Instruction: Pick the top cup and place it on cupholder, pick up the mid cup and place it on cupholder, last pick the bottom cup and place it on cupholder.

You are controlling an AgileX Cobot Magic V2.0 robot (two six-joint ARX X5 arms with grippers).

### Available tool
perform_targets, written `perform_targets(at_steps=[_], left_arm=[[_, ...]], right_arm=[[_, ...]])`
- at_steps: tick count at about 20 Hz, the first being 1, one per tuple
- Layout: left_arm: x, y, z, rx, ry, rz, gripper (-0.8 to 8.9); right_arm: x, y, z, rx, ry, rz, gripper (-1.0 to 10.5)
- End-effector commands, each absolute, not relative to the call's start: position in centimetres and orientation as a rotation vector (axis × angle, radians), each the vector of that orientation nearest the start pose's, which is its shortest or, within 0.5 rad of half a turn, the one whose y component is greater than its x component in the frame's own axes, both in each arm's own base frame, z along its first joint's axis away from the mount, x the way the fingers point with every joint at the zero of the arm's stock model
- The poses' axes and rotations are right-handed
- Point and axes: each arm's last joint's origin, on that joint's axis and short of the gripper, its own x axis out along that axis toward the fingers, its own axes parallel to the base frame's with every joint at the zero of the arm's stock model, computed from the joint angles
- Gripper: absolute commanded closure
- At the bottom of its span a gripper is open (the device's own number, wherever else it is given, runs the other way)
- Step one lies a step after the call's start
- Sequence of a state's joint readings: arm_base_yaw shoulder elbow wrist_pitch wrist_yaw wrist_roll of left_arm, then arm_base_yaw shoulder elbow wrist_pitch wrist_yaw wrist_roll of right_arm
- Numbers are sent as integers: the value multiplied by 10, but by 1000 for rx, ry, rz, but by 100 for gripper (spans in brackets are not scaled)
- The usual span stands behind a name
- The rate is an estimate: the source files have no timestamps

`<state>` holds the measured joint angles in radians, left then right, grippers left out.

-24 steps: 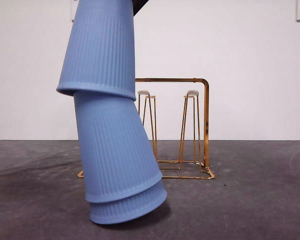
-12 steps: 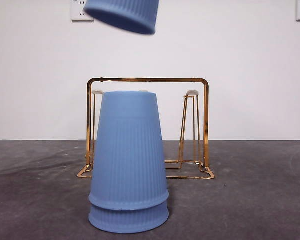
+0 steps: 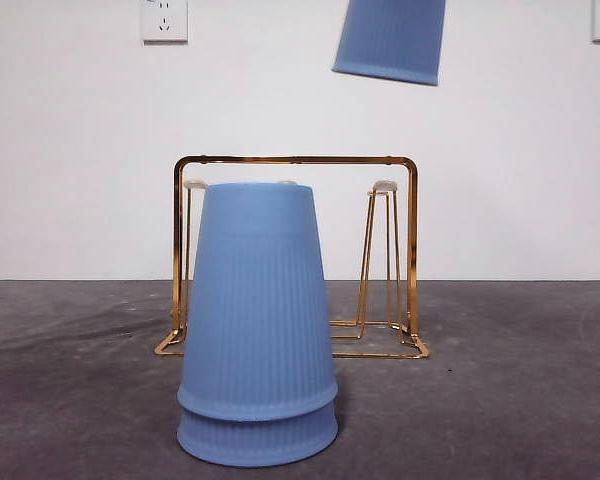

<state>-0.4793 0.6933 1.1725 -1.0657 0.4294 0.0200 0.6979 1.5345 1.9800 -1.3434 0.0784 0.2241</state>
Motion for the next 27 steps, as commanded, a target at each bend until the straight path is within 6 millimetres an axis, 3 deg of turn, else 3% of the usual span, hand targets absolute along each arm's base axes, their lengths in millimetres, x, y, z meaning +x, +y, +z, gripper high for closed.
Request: perform_targets(at_steps=[1,21,27], left_arm=[[70,-51,391,44,566,-904,221],[70,-51,392,44,563,-905,221],[70,-51,392,45,562,-904,221]], right_arm=[[212,173,439,-191,1008,507,735],[283,189,374,-257,1213,371,735],[304,203,355,-236,1202,381,735]])
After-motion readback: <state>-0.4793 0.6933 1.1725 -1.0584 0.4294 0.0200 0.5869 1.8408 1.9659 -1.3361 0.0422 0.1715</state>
